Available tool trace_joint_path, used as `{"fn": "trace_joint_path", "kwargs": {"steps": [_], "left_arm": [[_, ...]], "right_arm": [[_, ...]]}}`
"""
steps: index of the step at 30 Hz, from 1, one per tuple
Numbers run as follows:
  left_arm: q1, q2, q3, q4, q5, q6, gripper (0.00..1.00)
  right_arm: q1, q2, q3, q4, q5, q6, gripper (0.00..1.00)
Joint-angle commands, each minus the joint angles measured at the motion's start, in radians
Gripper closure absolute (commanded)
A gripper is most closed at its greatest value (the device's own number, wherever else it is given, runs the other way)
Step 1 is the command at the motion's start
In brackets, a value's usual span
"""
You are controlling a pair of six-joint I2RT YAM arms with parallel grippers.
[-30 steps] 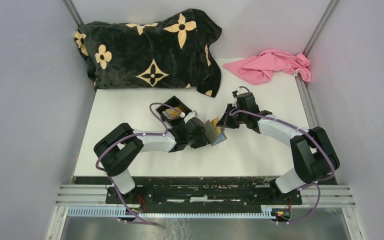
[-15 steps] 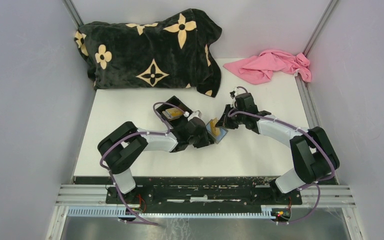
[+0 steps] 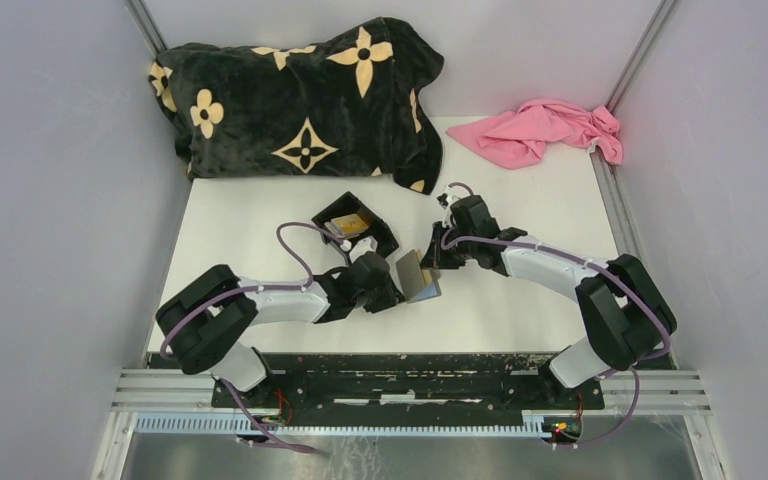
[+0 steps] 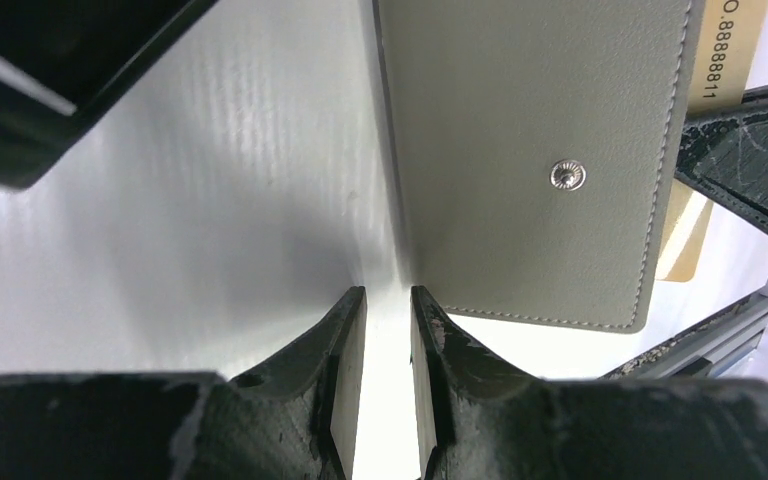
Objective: Put the credit cards into the card holder
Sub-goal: Open the card holder at the center of the board.
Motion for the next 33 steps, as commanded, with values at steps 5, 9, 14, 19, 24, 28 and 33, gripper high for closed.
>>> {"fn": "trace_joint_path", "kwargs": {"steps": [5,9,14,19,24,28,33], "left_arm": [[-0.030,-0.061,-0.100,-0.206,-0.092,-0.075,0.68],[-0.031,-0.091,-0.116,-0.237,-0.111,-0.080,0.68],[-0.030,-0.089,-0.116,-0.259,-0.126,-0.082,0.68],[-0.030,-0.078,-0.100,-0.306,-0.148,-0.080,0.68],[-0.030,-0.068,-0.102,-0.330,-0.163,-0.086,0.68],[-0.030,-0.059,-0.106,-0.345,-0.170,-0.094,0.68],[-0.031,-0.074,-0.123,-0.386,-0.180,-0.128,0.68]], "right_arm": [[0.066,-0.019,0.073,-0.006,0.088,-0.044,0.99],[0.080,-0.029,0.095,-0.021,0.112,-0.048,0.99],[0.097,-0.036,0.131,-0.040,0.116,-0.047,0.99],[0.120,-0.025,0.154,-0.050,0.116,-0.039,0.99],[0.145,-0.010,0.161,-0.041,0.109,-0.023,0.99],[0.163,0.004,0.166,-0.036,0.104,-0.014,0.99],[0.187,0.012,0.176,-0.035,0.103,-0.013,0.99]]}}
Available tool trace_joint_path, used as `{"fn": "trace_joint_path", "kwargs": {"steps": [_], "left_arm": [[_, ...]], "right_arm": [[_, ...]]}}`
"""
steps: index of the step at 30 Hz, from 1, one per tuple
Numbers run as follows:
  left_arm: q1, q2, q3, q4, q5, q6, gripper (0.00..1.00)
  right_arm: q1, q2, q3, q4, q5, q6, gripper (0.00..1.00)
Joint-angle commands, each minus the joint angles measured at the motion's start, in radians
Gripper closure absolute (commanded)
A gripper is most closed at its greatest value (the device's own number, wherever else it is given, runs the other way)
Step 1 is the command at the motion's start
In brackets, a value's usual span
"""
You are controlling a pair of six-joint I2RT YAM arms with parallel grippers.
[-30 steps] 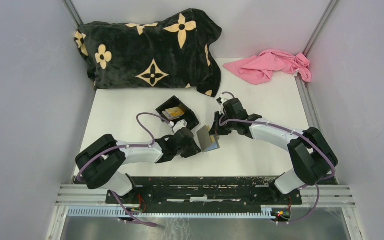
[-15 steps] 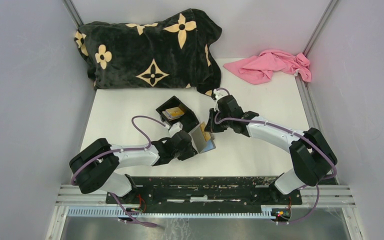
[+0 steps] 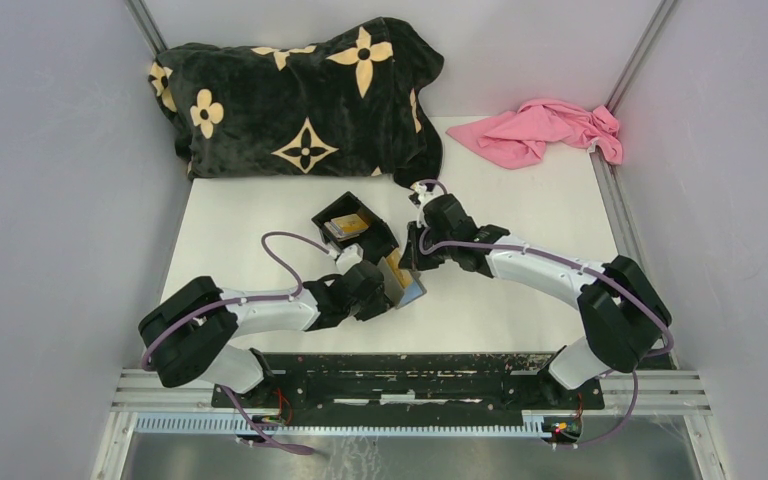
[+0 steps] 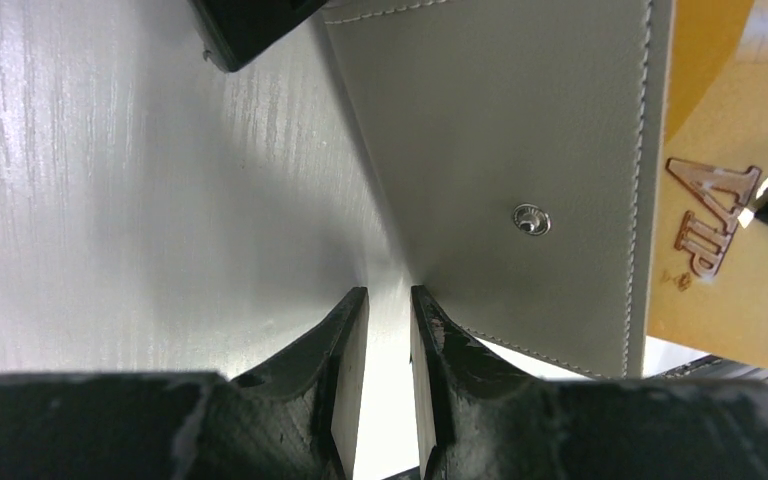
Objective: Put the credit cards into the card holder
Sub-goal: Open the card holder at the center of the board.
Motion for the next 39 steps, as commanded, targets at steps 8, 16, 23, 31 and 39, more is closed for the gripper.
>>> {"fn": "trace_joint_path", "kwargs": {"steps": [8,16,23,31,39], "left_arm": [[0.001,-0.032,-0.097,-0.323,-0.113,-0.059,0.68],[-0.001,-0.034,-0.116,-0.356,-0.126,-0.060,0.69],[0.000,-0.012,-0.100,-0.377,-0.123,-0.079,0.69],[0.000,0.059,-0.042,-0.431,-0.137,-0.102,0.74],[0.000,0.140,-0.009,-0.448,-0.120,-0.120,0.80]], "right_arm": [[0.043,0.022,0.048,0.044,0.002,0.005,0.99],[0.065,0.030,0.067,0.050,0.005,0.003,0.99],[0.080,0.038,0.083,0.049,0.005,0.003,0.99],[0.092,0.041,0.090,0.049,-0.001,0.001,0.99],[0.099,0.027,0.084,0.046,-0.002,-0.001,0.99]]}}
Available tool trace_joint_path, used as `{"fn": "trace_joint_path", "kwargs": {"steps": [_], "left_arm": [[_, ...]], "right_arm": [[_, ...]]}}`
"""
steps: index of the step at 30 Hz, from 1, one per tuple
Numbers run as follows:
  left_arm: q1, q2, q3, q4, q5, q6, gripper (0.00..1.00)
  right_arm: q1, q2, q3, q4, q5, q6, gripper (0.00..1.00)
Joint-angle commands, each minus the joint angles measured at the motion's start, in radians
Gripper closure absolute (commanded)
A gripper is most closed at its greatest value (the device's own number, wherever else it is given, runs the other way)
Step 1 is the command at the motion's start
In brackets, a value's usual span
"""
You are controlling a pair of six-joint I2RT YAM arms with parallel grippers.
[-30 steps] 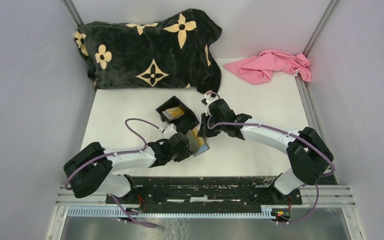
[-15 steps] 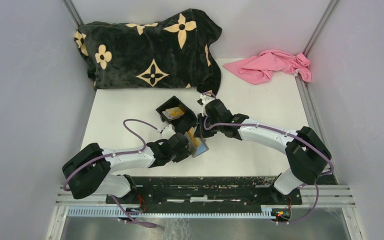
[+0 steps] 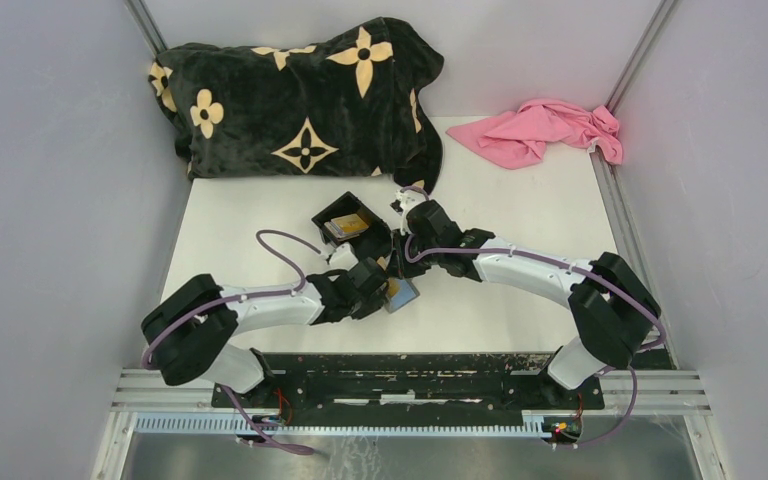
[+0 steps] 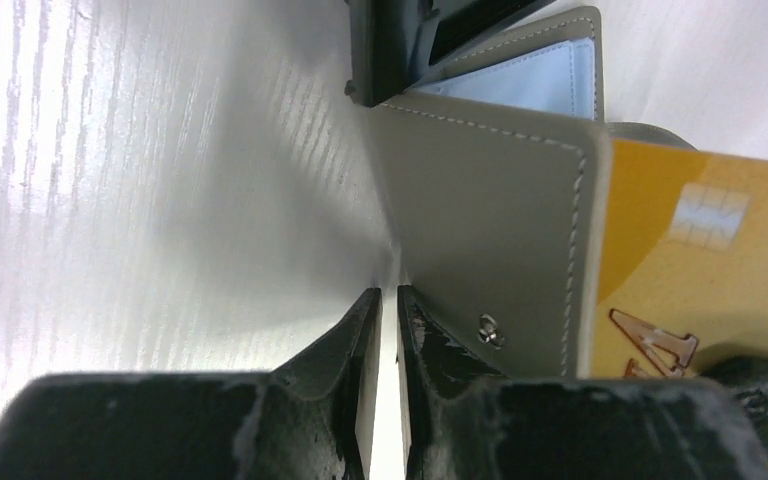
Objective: Put the credit cards into the card holder
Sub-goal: Open the card holder at the center of the board.
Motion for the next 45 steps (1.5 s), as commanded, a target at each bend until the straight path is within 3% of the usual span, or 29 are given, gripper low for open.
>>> {"fn": "trace_joint_path", "kwargs": {"steps": [1,9,22,32,45], "left_arm": [[0.000,0.127,-0.072,-0.230,-0.014,-0.023,0.80],[0.001,0.205,0.001,-0.173,-0.022,0.044,0.80],[0.010,0.397,0.229,-0.049,0.003,0.294,0.78],[0.083,0.515,0.356,0.020,0.121,0.429,0.78],[0.085,0.621,0.479,0.082,0.297,0.502,0.78]], "right_arm": [[0.007,-0.018,0.041,0.038,-0.002,-0.003,0.99],[0.007,-0.026,0.028,0.022,0.014,-0.031,0.99],[-0.039,-0.052,-0.012,0.000,0.045,-0.065,0.99],[-0.061,-0.076,-0.028,-0.020,0.092,-0.096,0.99],[-0.072,-0.071,-0.037,-0.034,0.160,-0.118,0.99]]}}
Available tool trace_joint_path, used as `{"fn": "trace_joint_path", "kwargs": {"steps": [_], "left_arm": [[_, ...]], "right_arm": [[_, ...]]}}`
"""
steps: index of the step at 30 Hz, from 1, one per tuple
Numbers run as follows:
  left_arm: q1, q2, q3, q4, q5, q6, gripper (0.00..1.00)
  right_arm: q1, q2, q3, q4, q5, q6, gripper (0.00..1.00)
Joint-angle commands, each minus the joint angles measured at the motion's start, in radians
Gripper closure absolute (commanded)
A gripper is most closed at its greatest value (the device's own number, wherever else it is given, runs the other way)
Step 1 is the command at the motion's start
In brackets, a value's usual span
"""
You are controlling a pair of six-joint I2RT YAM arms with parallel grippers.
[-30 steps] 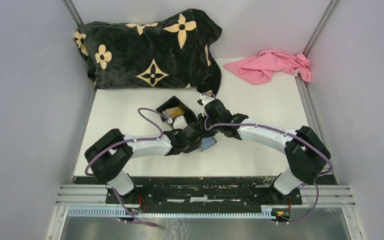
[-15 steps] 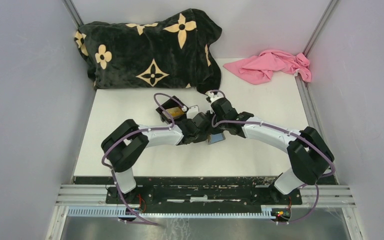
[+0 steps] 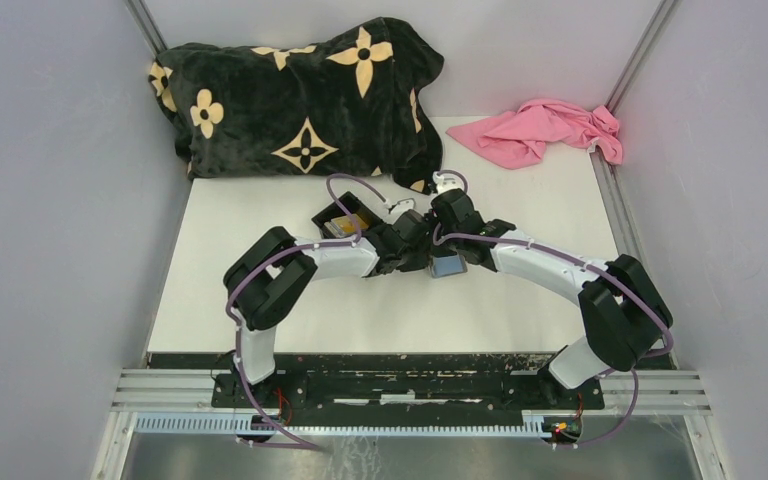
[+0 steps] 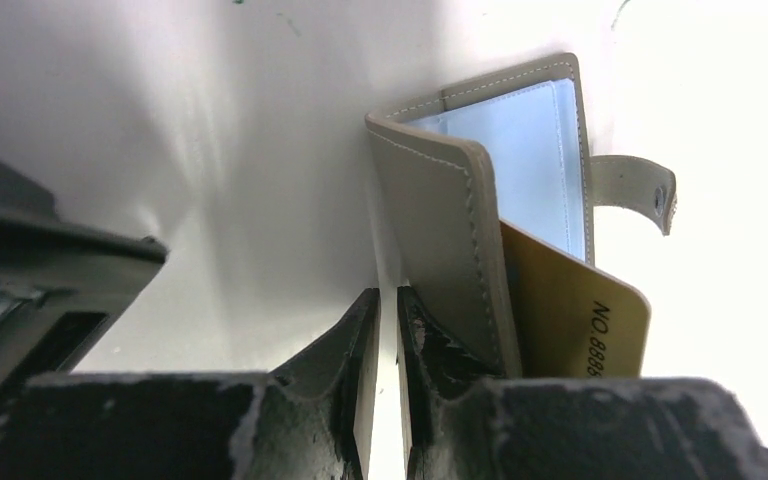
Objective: Put the credit cards into the card holder
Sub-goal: Open the card holder at the center of the board.
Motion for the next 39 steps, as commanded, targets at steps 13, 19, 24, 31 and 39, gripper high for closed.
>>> {"fn": "trace_joint_path", "kwargs": {"steps": [13,19,24,31,39], "left_arm": [[0.002,0.152,-0.106,0.032,0.372,0.114,0.78],[0.000,0.121,-0.155,0.026,0.373,0.098,0.78],[-0.001,0.110,-0.176,-0.001,0.365,0.081,0.79],[-0.012,0.080,-0.207,-0.054,0.319,0.053,0.79],[-0.024,-0.013,-0.239,-0.200,0.218,-0.011,0.77]], "right_arm": [[0.063,0.006,-0.008,0.011,-0.093,-0.059,0.99],[0.063,0.030,-0.023,0.042,-0.092,-0.057,0.99],[0.067,0.061,-0.031,0.066,-0.096,-0.052,0.99],[0.086,0.094,-0.042,0.090,-0.082,-0.052,0.99],[0.098,0.114,-0.042,0.097,-0.066,-0.047,0.99]]}}
